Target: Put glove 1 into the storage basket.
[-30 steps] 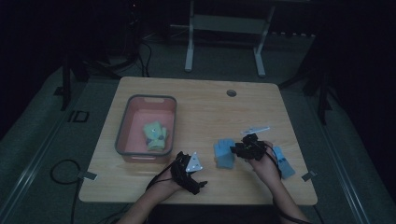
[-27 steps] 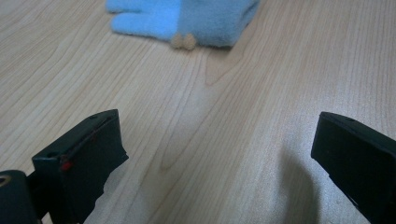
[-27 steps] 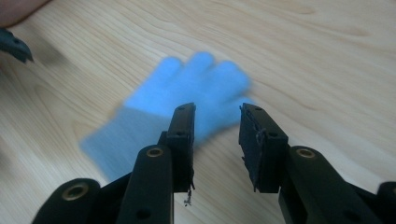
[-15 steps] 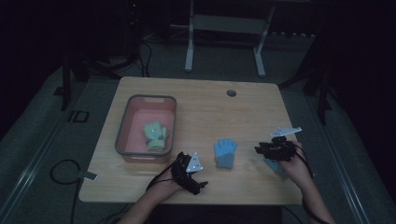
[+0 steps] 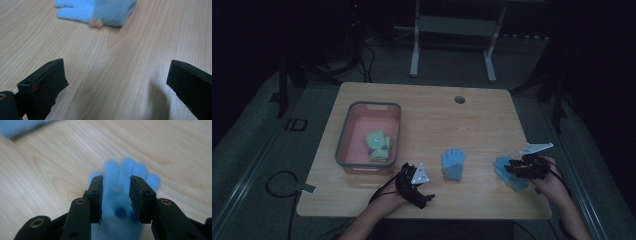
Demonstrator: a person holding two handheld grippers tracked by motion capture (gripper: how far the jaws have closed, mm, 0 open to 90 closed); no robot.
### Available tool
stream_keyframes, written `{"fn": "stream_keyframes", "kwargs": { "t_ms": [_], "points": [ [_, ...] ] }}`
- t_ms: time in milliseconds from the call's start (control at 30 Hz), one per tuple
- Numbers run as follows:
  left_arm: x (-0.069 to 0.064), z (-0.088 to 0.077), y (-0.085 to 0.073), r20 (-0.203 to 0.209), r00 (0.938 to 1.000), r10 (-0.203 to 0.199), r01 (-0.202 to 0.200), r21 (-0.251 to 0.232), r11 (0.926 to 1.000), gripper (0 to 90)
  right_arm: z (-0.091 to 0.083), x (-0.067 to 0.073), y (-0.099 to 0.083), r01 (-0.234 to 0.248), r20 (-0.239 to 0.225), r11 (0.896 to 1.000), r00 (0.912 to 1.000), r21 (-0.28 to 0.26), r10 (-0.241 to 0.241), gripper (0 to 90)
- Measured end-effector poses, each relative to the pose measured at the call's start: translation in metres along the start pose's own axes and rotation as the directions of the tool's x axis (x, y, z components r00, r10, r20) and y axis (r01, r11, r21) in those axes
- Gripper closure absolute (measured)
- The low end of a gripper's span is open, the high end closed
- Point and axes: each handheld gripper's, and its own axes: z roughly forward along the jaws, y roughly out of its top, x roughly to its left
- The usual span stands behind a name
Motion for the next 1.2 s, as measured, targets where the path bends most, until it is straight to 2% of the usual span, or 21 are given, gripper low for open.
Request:
{"fn": "stream_keyframes", "kwargs": {
  "t_ms": [67,167,233,267,333,367,400,467,600,633,800,900,1067,1133,1200],
  "points": [
    [0.000,0.000,0.000,-0.002,1.0000,0.001,-0.001,0.003,1.0000,2.7,0.003,-0.002,-0.005,0.014,0.032,0.999,0.9994,0.033,-0.015,63.3],
    [0.000,0.000,0.000,-0.005,1.0000,0.002,-0.002,0.006,1.0000,2.6,0.009,-0.006,-0.011,0.002,0.023,0.999,0.9997,0.042,-0.003,62.4],
    [0.000,0.000,0.000,-0.005,1.0000,0.001,-0.001,0.004,1.0000,2.6,0.015,-0.008,-0.015,0.003,0.013,0.997,0.9999,0.073,-0.004,59.0],
    [0.000,0.000,0.000,-0.005,1.0000,0.001,-0.001,0.003,1.0000,2.6,0.016,-0.008,-0.017,0.005,0.006,0.998,1.0000,0.062,-0.006,59.2],
    [0.000,0.001,0.000,-0.006,1.0000,0.000,0.000,0.003,1.0000,2.6,0.016,-0.009,-0.018,-0.014,0.009,0.998,0.9999,0.059,0.014,63.8],
    [0.000,0.001,0.000,-0.008,1.0000,0.001,-0.001,0.003,1.0000,2.7,0.016,-0.008,-0.017,-0.022,0.020,0.998,0.9996,0.058,0.021,68.2],
    [0.000,0.000,0.000,-0.007,1.0000,0.000,0.000,0.003,1.0000,2.7,0.016,-0.006,-0.017,-0.034,0.032,0.998,0.9990,0.061,0.032,76.6],
    [0.000,0.000,0.000,-0.008,1.0000,-0.001,0.001,0.001,1.0000,2.6,0.017,-0.001,-0.016,-0.041,0.056,0.997,0.9978,0.064,0.037,81.2],
    [-0.001,0.000,0.001,-0.011,0.9999,0.005,-0.005,0.005,1.0000,2.7,0.016,0.002,-0.014,-0.098,0.080,0.993,0.9925,0.066,0.093,83.7],
    [-0.001,0.000,0.001,-0.011,0.9999,0.007,-0.007,0.006,1.0000,2.6,0.015,0.004,-0.012,-0.103,0.100,0.992,0.9904,0.068,0.096,84.2],
    [0.000,0.000,0.001,-0.014,0.9999,0.001,-0.001,-0.002,1.0000,2.7,-0.004,0.019,0.008,-0.150,0.133,0.989,0.9799,-0.002,0.149,84.3],
    [0.000,0.000,0.000,-0.013,0.9999,0.000,0.000,-0.002,1.0000,2.6,-0.014,0.028,0.022,-0.174,0.117,0.983,0.9767,-0.059,0.180,84.4],
    [-0.001,-0.001,0.001,-0.016,0.9998,0.010,-0.010,0.002,1.0000,2.6,-0.021,0.037,0.038,-0.226,0.115,0.967,0.9641,-0.117,0.239,84.4],
    [0.000,-0.001,0.000,-0.017,0.9998,0.003,-0.003,-0.003,1.0000,2.6,-0.022,0.042,0.043,-0.259,0.136,0.958,0.9517,-0.125,0.275,84.4],
    [0.000,-0.001,0.000,-0.016,0.9999,-0.002,0.002,-0.005,1.0000,2.7,-0.022,0.045,0.049,-0.299,0.158,0.945,0.9350,-0.134,0.318,84.4]
  ]
}}
